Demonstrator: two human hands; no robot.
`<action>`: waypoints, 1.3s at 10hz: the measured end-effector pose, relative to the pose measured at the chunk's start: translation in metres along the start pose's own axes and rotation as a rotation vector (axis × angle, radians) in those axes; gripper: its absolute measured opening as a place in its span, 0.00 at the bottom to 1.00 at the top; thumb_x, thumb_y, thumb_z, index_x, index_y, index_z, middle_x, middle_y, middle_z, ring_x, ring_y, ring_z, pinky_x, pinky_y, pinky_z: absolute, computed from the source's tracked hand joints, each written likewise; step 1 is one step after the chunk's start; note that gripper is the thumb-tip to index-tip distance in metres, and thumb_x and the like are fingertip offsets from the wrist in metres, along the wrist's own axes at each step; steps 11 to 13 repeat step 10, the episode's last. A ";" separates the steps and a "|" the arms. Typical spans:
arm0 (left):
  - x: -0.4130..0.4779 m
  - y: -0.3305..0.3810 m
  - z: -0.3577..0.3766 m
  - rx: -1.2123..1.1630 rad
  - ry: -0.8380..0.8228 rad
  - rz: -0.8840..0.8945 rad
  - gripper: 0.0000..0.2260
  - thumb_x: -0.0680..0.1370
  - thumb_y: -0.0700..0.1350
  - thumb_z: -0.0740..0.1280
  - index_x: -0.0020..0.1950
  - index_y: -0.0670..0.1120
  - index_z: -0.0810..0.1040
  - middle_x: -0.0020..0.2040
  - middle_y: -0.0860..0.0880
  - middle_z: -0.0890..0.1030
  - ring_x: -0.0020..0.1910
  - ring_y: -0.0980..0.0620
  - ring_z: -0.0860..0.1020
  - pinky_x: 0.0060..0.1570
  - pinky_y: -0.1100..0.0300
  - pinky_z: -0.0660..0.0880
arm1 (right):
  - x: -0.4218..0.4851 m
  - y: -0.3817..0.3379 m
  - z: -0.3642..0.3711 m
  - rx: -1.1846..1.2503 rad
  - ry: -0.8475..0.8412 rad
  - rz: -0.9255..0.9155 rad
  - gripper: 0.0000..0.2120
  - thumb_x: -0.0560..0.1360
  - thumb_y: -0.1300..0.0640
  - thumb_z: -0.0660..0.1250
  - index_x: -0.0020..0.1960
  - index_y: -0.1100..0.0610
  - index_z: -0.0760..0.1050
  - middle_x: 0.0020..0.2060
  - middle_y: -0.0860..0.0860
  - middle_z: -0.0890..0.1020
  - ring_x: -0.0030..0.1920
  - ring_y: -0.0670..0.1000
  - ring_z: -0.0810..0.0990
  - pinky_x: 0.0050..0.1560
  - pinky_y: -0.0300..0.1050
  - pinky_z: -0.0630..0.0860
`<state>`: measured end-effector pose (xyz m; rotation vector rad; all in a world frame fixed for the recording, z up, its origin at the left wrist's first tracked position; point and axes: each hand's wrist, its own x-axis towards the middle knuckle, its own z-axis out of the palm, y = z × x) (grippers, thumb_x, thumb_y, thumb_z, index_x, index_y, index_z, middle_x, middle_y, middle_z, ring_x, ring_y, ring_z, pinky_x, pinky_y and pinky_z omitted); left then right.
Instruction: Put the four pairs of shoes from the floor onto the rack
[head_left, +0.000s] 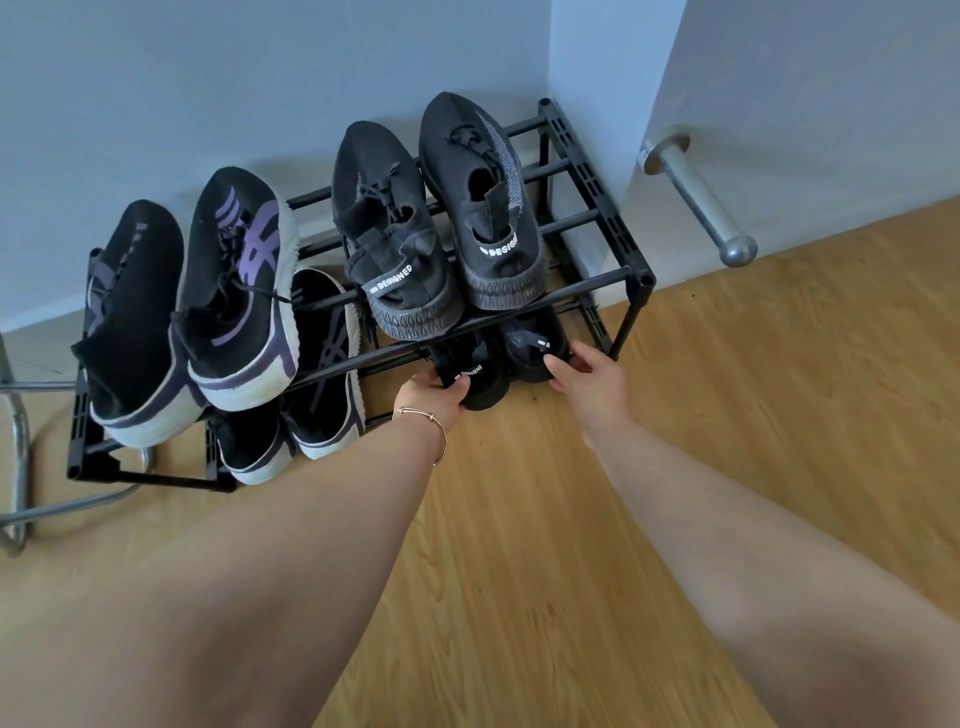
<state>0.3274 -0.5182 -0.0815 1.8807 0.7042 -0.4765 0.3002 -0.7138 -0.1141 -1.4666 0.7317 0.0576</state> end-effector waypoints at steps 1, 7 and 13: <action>0.003 0.007 -0.001 0.160 0.002 0.029 0.16 0.76 0.49 0.70 0.62 0.46 0.81 0.50 0.44 0.86 0.50 0.44 0.85 0.57 0.51 0.80 | -0.001 -0.006 0.000 -0.057 0.008 -0.009 0.19 0.74 0.56 0.76 0.39 0.30 0.81 0.44 0.47 0.80 0.44 0.47 0.85 0.52 0.45 0.83; -0.056 0.027 -0.022 0.660 -0.034 0.151 0.21 0.81 0.52 0.63 0.72 0.47 0.70 0.67 0.41 0.74 0.60 0.39 0.77 0.53 0.50 0.77 | -0.038 -0.041 -0.005 -0.773 -0.090 -0.206 0.27 0.77 0.49 0.71 0.74 0.54 0.72 0.73 0.61 0.71 0.73 0.62 0.70 0.70 0.53 0.69; -0.099 0.013 -0.050 0.838 0.009 0.322 0.22 0.82 0.51 0.57 0.76 0.47 0.64 0.71 0.42 0.67 0.69 0.39 0.65 0.61 0.47 0.70 | -0.104 -0.072 -0.005 -1.133 -0.102 -0.489 0.26 0.77 0.49 0.72 0.72 0.58 0.73 0.63 0.59 0.76 0.64 0.61 0.72 0.63 0.56 0.72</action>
